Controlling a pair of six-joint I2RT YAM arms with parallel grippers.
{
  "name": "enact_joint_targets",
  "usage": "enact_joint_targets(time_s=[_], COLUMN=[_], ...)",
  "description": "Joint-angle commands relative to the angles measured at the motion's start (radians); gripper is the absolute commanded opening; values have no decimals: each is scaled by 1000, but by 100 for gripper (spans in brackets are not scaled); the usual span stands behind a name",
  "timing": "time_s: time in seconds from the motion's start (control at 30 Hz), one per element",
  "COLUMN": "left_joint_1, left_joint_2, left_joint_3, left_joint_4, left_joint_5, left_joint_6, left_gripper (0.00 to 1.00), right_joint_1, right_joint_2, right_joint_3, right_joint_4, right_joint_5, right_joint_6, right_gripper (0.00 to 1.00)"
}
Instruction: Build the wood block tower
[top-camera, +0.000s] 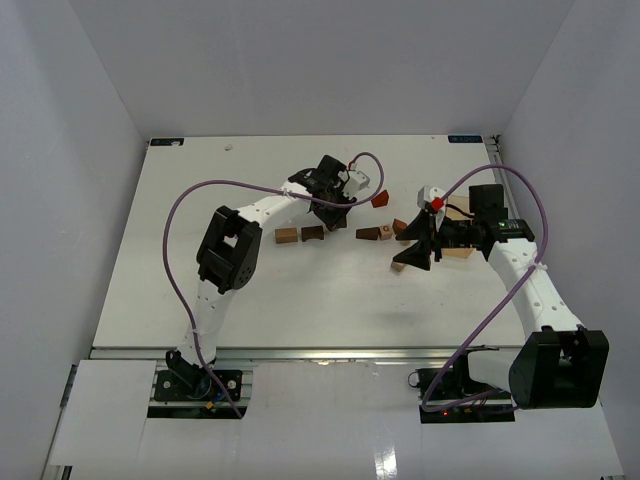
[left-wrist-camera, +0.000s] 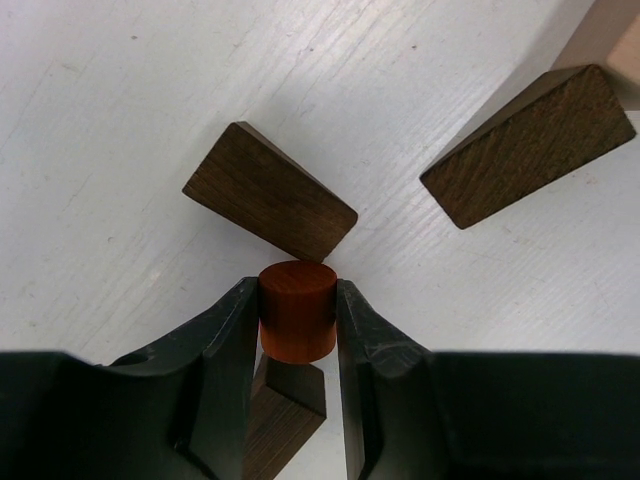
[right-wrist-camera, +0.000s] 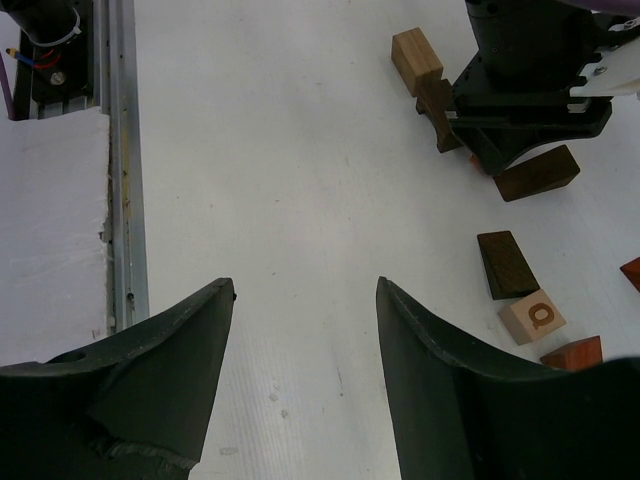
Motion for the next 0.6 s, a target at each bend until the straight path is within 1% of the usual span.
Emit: enact_joint_targets(time_s=[0.0, 0.07, 0.17, 0.23, 0.3, 0.33, 0.43, 0.53, 0.57], left_joint_1=[-6, -6, -6, -6, -3, 0, 3, 3, 3], left_joint_2=[-116, -176, -269, -374, -435, -477, -570, -623, -633], left_joint_3=[41, 18, -65, -199, -289, -360, -537, -677, -725], left_joint_4=[-7, 18, 88, 200, 312, 347, 513, 726, 768], left_joint_5=[86, 143, 250, 303, 391, 417, 502, 559, 577], left_joint_6=[-55, -98, -169, -266, -324, -378, -530, -671, -708], left_gripper=[17, 16, 15, 15, 15, 14, 12, 10, 10], right_joint_1=[-7, -7, -4, -1, 5, 10, 36, 80, 100], right_joint_2=[-4, -13, -38, -65, -90, -115, -194, -278, -310], right_joint_3=[-17, -29, -49, -74, -107, -117, -191, -294, -337], right_joint_4=[17, 18, 23, 44, 76, 119, 305, 535, 626], right_joint_5=[-44, -54, -67, -68, -61, -53, 5, 105, 150], right_joint_6=[-23, -51, -91, -121, -135, -127, -27, 97, 130], right_gripper=[65, 65, 65, 65, 66, 67, 70, 81, 84])
